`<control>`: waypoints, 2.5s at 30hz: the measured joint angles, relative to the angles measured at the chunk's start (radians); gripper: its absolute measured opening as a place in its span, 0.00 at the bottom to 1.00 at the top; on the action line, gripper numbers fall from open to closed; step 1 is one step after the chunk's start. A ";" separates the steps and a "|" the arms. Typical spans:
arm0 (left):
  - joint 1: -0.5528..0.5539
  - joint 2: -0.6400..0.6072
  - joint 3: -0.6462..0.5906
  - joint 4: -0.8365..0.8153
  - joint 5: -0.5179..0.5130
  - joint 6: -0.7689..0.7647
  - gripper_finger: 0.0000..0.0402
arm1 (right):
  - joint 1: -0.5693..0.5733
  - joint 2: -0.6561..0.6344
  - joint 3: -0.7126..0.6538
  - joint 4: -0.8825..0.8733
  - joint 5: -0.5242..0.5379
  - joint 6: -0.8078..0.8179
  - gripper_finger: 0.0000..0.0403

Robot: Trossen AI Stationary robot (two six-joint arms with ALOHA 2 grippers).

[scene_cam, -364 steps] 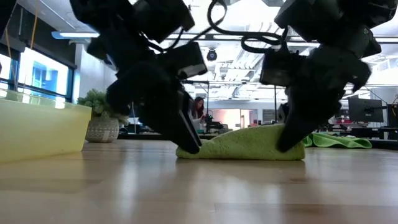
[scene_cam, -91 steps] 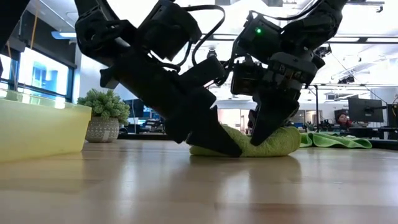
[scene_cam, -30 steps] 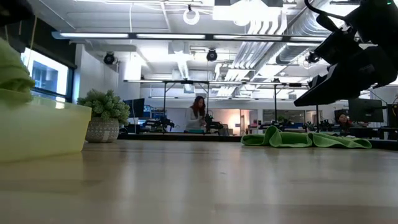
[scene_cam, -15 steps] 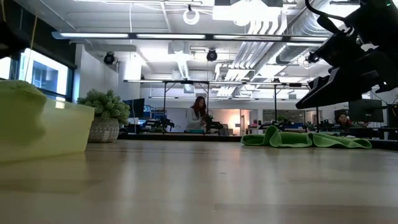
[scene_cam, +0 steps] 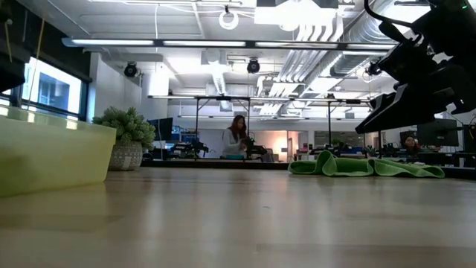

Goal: Roll microfiber towels into tight, uniform cylinder then place into a basket
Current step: Put the light green towel into the yellow bin, then fold the green towel

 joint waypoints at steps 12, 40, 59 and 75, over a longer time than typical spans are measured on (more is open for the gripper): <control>0.007 0.000 -0.017 0.034 0.024 -0.125 0.14 | 0.000 0.000 0.000 -0.002 0.000 0.000 0.32; 0.127 0.000 -0.016 0.050 0.220 -0.285 0.36 | 0.000 0.000 0.000 -0.003 0.000 0.000 0.32; 0.127 -0.026 -0.016 0.036 0.243 -0.392 0.59 | 0.000 0.000 0.000 -0.003 0.000 0.000 0.32; 0.213 -0.276 -0.016 0.255 -0.244 0.016 0.65 | 0.000 0.000 0.001 -0.007 0.000 0.000 0.32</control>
